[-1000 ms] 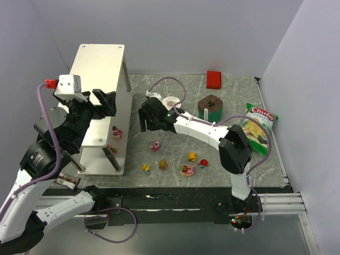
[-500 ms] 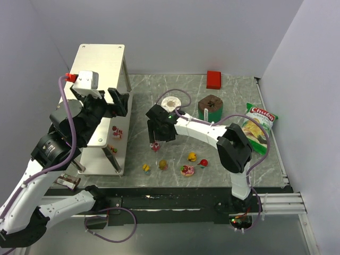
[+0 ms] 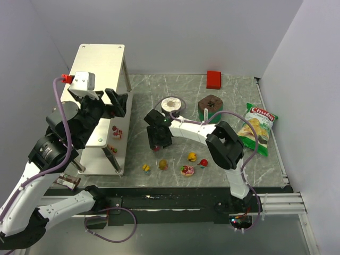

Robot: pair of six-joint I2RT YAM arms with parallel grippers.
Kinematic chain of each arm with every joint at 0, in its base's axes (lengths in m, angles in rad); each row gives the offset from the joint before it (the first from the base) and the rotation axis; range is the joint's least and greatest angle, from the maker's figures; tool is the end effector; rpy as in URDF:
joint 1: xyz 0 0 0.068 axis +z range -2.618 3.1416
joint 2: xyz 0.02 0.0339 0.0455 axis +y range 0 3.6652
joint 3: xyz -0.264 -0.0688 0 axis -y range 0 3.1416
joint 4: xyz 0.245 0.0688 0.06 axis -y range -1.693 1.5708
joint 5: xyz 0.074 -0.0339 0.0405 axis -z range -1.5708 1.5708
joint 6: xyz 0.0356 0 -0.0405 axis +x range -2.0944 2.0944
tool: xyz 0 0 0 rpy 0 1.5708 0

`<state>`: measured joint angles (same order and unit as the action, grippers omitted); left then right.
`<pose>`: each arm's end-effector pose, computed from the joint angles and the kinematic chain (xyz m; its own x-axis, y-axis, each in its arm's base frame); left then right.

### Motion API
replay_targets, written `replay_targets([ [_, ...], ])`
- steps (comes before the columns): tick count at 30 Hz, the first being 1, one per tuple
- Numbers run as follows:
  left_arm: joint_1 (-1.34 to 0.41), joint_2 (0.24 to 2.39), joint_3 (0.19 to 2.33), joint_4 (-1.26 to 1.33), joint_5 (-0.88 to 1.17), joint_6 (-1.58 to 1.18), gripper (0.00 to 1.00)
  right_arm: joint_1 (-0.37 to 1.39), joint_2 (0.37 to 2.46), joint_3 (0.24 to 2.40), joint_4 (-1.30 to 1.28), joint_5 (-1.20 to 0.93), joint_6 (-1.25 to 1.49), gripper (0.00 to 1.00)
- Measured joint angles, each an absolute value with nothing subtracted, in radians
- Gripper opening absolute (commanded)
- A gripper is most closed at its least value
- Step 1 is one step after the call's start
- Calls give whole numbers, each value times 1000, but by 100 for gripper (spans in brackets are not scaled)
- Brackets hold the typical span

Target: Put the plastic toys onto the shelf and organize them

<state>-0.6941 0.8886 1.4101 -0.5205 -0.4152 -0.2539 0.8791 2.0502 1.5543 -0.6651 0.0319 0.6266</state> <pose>0.1188 -0.0802 0.4926 -0.0684 -0.2421 -0.9678 0.2667 0.9304 -0.2516 0.2748 0.3300 0.1834 -0.9205 -0.1926 -0.3399 -0.2739 0.9386 0.2099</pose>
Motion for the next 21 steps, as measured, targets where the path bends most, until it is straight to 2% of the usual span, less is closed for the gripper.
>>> replay_targets([
  [10,-694,879,1407,-521,-416,-253,97,879,2064,1526,-561,9,506,47],
  [21,-694,879,1407,-521,-417,-253,96,878,2052,1487,-433,-77,91,33],
])
